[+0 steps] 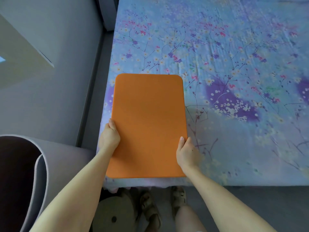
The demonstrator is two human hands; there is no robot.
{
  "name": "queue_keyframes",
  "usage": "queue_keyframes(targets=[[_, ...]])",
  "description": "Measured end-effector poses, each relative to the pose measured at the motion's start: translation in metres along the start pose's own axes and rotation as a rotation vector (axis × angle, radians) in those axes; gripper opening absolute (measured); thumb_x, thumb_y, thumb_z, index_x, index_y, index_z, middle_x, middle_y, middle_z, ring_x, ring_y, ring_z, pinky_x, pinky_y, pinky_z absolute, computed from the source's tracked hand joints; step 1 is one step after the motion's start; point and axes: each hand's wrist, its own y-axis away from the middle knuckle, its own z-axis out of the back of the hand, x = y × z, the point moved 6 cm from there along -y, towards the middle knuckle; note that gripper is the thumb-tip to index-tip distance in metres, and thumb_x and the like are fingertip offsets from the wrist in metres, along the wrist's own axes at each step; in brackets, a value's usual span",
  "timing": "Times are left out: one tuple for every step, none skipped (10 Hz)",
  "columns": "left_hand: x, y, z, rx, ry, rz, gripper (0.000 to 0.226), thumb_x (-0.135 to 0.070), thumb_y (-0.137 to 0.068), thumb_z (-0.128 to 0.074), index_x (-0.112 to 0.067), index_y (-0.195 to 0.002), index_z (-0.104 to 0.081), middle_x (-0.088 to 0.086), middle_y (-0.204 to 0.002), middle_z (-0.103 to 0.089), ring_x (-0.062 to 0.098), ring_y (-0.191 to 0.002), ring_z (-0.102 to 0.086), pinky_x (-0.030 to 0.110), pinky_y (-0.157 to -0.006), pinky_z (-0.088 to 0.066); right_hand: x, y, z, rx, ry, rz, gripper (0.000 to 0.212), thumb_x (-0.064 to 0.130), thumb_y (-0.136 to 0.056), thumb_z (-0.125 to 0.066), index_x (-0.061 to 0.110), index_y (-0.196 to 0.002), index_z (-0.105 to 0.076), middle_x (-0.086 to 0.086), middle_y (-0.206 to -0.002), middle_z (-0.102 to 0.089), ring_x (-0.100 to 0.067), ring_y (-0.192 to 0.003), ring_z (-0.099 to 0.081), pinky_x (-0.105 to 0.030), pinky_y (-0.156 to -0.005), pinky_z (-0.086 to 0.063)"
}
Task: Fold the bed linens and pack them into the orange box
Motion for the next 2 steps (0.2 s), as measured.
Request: queue_keyframes(targets=[[-0.005,0.001,0.012,0.030,-0.005,0.035,0.061,-0.048,-0.100,-0.014,-0.004,-0.136,-0.035,0.020,-0.127,-0.053,0.038,-0.116,-0.049,0.042,-0.094,-0.037,0.004,-0.003,0.012,0.098,0.091,0.043,0.046,0.042,-0.102,-0.014,0.011,-0.100,-0.048,-0.003,-0.077,-0.059,-0.025,-0.069,-0.057,-0.027,-0.050,-0.031],[-0.030,0.011,0.035,-0.133,-0.147,-0.009,0.054,-0.042,-0.100,-0.026,-0.003,-0.136,-0.034,0.025,-0.131,-0.047,0.043,-0.120,-0.043,0.046,-0.097,-0.035,0.010,-0.012,0.042,0.134,0.234,0.193,0.050,0.040,-0.103,-0.017,0.008,-0.109,-0.055,-0.011,-0.105,-0.065,-0.030,-0.098,-0.062,-0.033,-0.069,-0.037]])
